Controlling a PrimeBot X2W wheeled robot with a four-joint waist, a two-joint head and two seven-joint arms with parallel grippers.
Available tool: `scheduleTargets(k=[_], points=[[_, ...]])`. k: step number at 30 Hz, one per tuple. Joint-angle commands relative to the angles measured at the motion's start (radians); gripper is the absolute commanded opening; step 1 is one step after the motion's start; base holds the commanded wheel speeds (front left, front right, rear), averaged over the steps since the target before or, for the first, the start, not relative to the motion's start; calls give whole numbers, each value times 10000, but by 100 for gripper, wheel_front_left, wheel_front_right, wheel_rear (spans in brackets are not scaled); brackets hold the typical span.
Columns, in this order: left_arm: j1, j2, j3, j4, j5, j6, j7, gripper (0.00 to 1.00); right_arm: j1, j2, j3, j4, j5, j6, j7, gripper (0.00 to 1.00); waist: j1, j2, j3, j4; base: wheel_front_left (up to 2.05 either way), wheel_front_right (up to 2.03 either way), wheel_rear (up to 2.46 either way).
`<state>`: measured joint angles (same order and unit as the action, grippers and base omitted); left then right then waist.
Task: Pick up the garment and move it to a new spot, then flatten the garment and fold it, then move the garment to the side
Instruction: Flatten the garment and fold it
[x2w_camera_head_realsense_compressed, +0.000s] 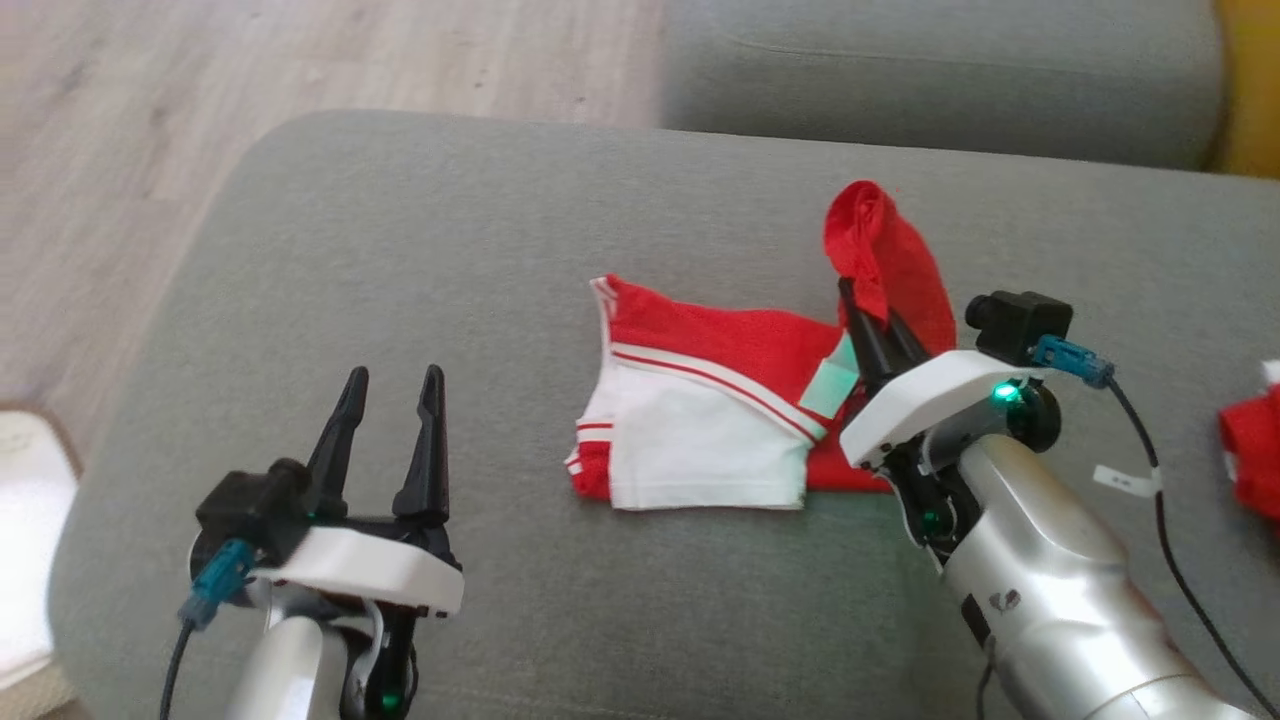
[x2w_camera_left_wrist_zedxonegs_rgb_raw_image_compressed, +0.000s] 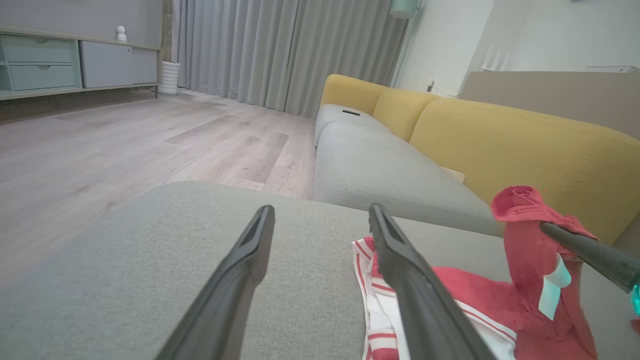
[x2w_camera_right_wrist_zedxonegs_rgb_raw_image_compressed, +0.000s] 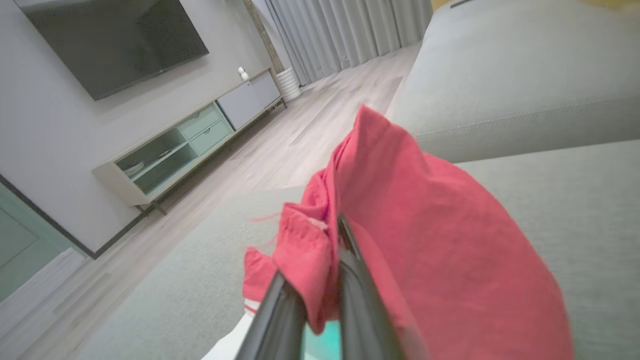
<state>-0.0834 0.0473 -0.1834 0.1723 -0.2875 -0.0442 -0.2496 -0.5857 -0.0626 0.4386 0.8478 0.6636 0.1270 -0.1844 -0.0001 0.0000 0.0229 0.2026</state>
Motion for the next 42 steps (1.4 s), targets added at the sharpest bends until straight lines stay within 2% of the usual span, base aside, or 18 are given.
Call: scheduleTargets(k=[1,9,24,25,26,35,39,42], points=[[-252,30,232,-281,-41,5,-122,100,-325,122,226,-353,195,37,-40,0,1,0,35,352,0,0,0],[-304,30,64,-226,-107,29,-122,100,-481,123,1454,-180,1122,37,-237,0,1,0,191,1236,0,0,0],[-496,30,-446,-252,-401,184,-122,100,-860,123,3381,664,2421,37,-299,0,1,0,626,2068,0,0,0],[-491,30,-437,-241,-403,189,-122,100,-849,123,3582,737,2453,37,-277,8,1,0,641,2073,0,0,0],[-490,30,-421,-237,-405,195,-122,100,-819,123,3763,746,2534,37,-231,100,1,0,663,2064,0,0,0],[-560,30,-87,-246,-335,198,-122,100,-812,123,5246,-701,3722,37,-33,100,1,0,651,1510,0,0,0],[-613,30,37,-328,-292,175,-122,100,-1140,124,5300,-611,3918,37,-375,100,1,0,533,1000,0,0,0],[-656,30,149,-454,-260,173,-122,100,-1481,124,5142,-188,3495,37,-634,100,1,0,475,546,0,0,0]])
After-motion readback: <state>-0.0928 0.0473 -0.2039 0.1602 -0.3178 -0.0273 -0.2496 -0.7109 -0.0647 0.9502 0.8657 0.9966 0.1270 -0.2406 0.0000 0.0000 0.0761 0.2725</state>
